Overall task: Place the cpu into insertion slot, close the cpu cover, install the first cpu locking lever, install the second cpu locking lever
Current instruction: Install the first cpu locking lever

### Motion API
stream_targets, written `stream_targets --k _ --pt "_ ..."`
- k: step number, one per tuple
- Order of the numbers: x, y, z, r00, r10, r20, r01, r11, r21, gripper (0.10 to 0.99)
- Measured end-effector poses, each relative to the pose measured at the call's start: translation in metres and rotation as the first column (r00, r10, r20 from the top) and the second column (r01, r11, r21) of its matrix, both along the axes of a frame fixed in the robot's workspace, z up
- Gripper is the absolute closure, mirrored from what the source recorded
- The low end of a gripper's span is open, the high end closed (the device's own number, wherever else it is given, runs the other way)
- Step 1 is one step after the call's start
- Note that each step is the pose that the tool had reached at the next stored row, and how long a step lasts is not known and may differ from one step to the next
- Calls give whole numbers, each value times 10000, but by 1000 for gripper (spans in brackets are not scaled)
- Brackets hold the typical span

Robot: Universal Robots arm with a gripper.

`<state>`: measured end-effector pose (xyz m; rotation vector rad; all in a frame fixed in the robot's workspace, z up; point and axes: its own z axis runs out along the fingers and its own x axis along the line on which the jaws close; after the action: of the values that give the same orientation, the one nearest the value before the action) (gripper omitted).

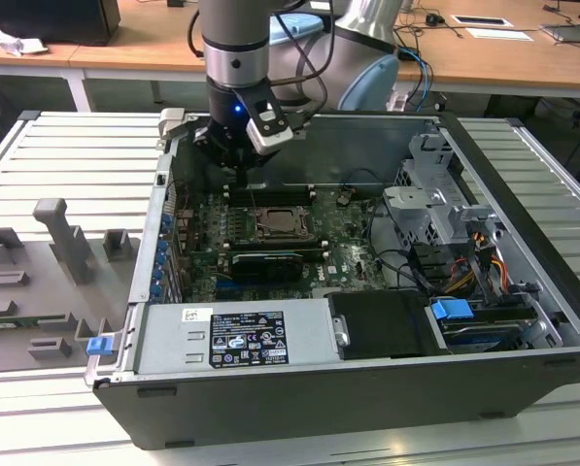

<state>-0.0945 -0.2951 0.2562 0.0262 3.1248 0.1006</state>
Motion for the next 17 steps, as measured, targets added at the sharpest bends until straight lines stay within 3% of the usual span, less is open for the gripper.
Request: stream_targets --k 11,17 --pt "243 0 -2 10000 0 1 0 10000 0 980" --pt "299 0 -10 10000 0 1 0 10000 0 980"
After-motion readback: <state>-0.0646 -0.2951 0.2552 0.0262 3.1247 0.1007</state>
